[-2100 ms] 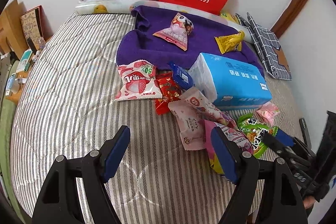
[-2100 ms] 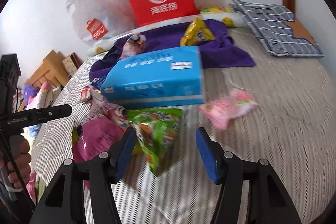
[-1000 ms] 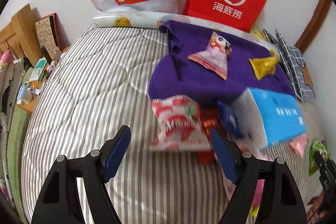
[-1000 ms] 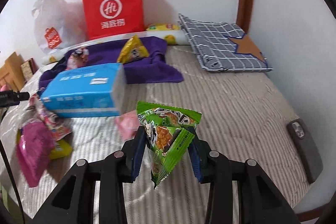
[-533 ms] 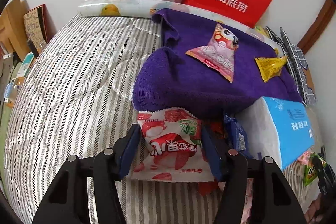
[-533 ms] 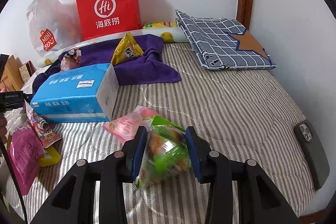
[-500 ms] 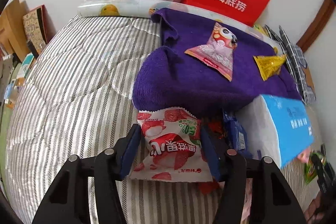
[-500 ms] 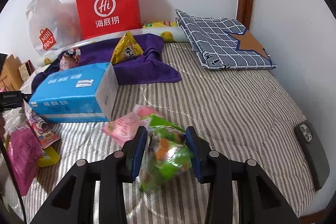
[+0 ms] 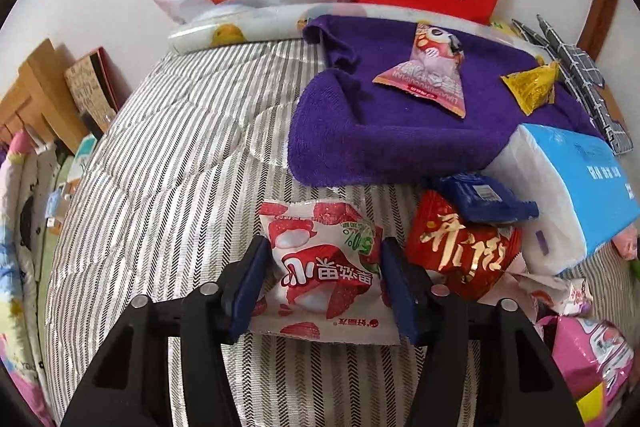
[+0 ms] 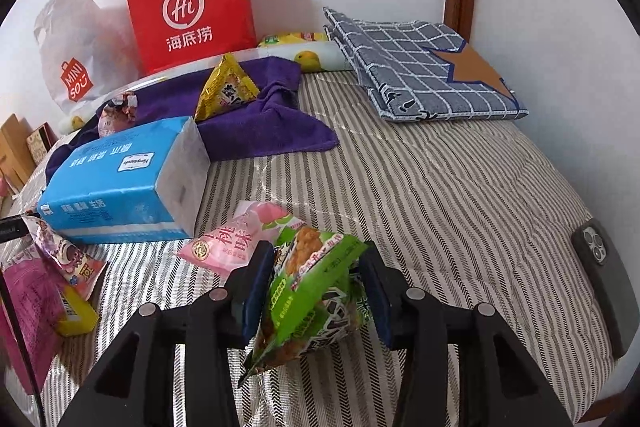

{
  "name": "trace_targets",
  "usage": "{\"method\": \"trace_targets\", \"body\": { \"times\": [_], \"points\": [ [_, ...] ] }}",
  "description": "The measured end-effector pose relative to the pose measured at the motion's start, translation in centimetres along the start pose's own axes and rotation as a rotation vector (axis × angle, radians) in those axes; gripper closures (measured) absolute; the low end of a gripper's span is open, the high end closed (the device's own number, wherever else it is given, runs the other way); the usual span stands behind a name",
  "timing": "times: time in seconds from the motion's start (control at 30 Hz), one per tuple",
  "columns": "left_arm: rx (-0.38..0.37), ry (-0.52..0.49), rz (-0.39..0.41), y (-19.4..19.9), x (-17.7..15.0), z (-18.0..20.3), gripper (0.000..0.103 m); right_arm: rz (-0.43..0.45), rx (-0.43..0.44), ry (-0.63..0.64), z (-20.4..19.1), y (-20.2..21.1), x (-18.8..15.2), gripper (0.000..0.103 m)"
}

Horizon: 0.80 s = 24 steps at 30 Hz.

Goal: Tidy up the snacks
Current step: 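Lift the strawberry bag with the left tool while the right tool holds the green bag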

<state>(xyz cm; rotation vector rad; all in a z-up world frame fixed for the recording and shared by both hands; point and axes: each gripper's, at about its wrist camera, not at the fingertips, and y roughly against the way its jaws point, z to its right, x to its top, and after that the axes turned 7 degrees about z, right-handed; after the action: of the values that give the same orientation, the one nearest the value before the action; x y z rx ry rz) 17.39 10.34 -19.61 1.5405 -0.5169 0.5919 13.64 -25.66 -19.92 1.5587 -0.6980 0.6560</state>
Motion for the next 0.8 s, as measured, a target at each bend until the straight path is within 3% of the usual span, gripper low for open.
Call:
{"method": "trace_targets", "body": {
  "times": [0.23, 0.5, 0.8],
  "points": [
    [0.001, 0.014, 0.036, 0.3, -0.5, -0.1, 0.048, -0.018, -0.007, 0.006, -0.2, -0.3, 0.0, 0.058],
    [-0.001, 0.017, 0.036, 0.1, -0.4, 0.0, 0.048, -0.028, 0.060, -0.072, 1.1, -0.6, 0.1, 0.057],
    [0.000, 0.020, 0.037, 0.2, -0.4, -0.1, 0.048, -0.034, 0.041, -0.032, 0.4, -0.6, 0.1, 0.057]
  ]
}}
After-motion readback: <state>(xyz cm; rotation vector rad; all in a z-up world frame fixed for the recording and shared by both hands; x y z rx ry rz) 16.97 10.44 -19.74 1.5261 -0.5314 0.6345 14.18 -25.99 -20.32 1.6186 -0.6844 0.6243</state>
